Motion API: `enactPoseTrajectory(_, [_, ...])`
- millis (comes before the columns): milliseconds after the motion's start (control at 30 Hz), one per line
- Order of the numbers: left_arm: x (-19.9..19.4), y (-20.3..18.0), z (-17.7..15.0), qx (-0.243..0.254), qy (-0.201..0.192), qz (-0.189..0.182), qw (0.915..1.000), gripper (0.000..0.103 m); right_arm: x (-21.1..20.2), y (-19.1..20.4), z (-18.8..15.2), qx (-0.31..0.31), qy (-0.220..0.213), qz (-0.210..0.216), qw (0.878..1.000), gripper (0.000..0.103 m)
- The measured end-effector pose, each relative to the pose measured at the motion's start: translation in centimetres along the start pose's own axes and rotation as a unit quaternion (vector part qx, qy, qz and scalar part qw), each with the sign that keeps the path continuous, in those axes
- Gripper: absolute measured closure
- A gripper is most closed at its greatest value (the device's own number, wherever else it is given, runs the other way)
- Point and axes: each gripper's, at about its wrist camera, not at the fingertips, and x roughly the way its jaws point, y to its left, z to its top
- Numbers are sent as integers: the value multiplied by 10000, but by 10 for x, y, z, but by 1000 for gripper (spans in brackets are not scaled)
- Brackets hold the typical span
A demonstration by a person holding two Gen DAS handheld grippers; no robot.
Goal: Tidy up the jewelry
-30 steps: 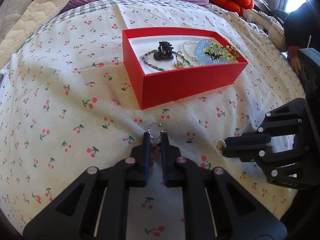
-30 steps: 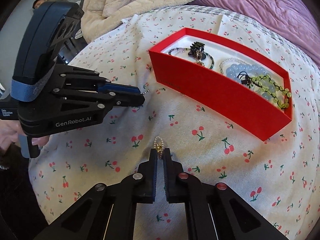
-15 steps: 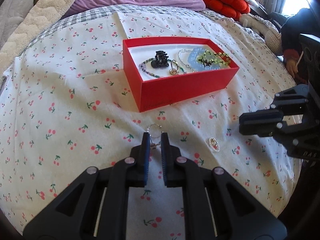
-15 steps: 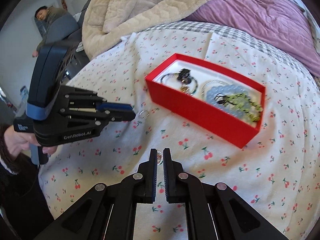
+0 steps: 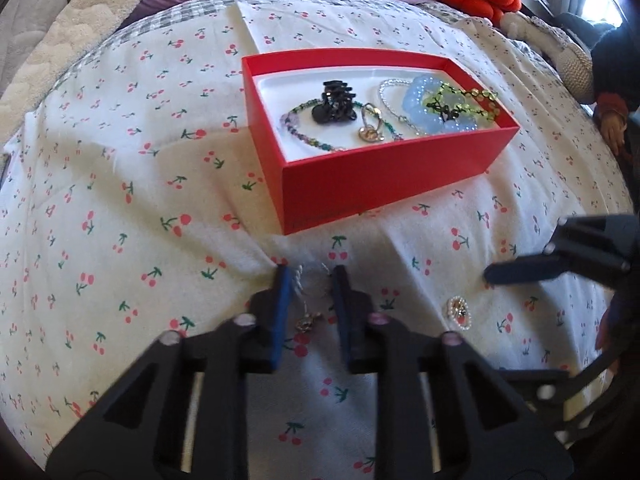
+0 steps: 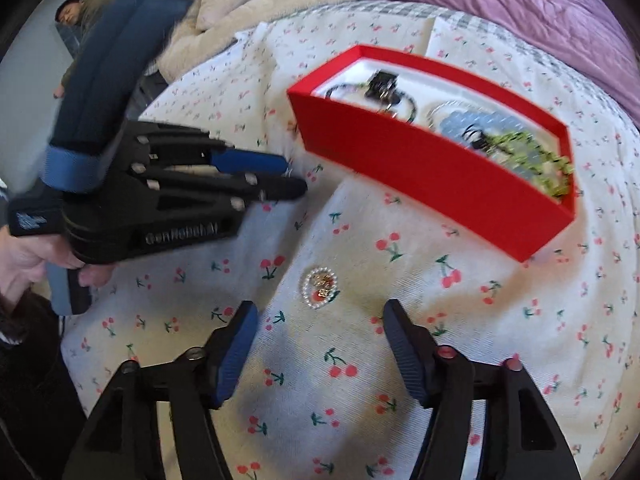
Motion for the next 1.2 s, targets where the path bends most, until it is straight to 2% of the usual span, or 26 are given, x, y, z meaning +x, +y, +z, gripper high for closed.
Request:
enactPoseTrajectory(67, [-1, 4, 0, -120, 5, -120, 9999, 85, 5, 3, 0, -139, 10, -59, 9999, 57])
enactPoseTrajectory(100, [-3, 6, -1, -176, -4, -177, 9997, 92, 6, 5, 0, -186, -12, -44, 9998, 63])
enactPoseTrajectory(167, [-5, 10, -3, -243, -4, -225, 9994, 99, 6, 6, 2, -214, 15, 144, 9997, 93])
enactPoseTrajectory(333, [-17, 18, -12, -373, -70, -230, 9990, 100, -2, 14, 2, -357, -29, 184, 9992, 98])
enactPoseTrajectory(633, [-34, 24, -14, -353, -316, -257, 9985, 100, -37, -3, 8, -68, -401, 320, 9987, 98])
enactPoseTrajectory(800, [-27, 19, -6, -285, -336, -391, 9983, 84, -48, -17, 13, 139, -555, 261, 9980, 98])
enactPoseTrajectory(833, [-24, 16, -4, -221, -325, -386, 9985, 82, -48, -21, 14, 196, -550, 254, 9980, 98])
enactPoseTrajectory(867, [-22, 14, -3, -167, -317, -376, 9987, 74, -45, -24, 14, 253, -502, 293, 9980, 97])
enactPoseTrajectory(900, [-19, 12, -2, -111, -303, -343, 9989, 61, -42, -25, 14, 295, -436, 300, 9982, 94])
enactPoseTrajectory(967, [-10, 8, 0, 6, -248, -149, 9996, 44, -34, -25, 11, 300, -254, 210, 9990, 80])
enactPoseTrajectory(1000, [-7, 7, 0, 50, -227, -105, 9997, 44, -30, -24, 9, 248, -178, 145, 9994, 75])
enactPoseTrajectory(1033, [-3, 4, 0, 113, -173, -51, 9998, 44, -27, -24, 7, 211, -137, 102, 9996, 62])
enactPoseTrajectory(1067, [-1, 2, 1, 153, -160, -16, 9998, 44, -29, -26, 2, 216, -115, 93, 9997, 39])
enactPoseTrajectory(1100, [1, 0, 1, 196, -162, 17, 9997, 44, -28, -26, 0, 240, -116, 96, 9996, 33])
enactPoseTrajectory(1200, [2, 0, 4, 192, -162, -7, 9997, 44, -27, -26, -2, 212, -157, 148, 9995, 32])
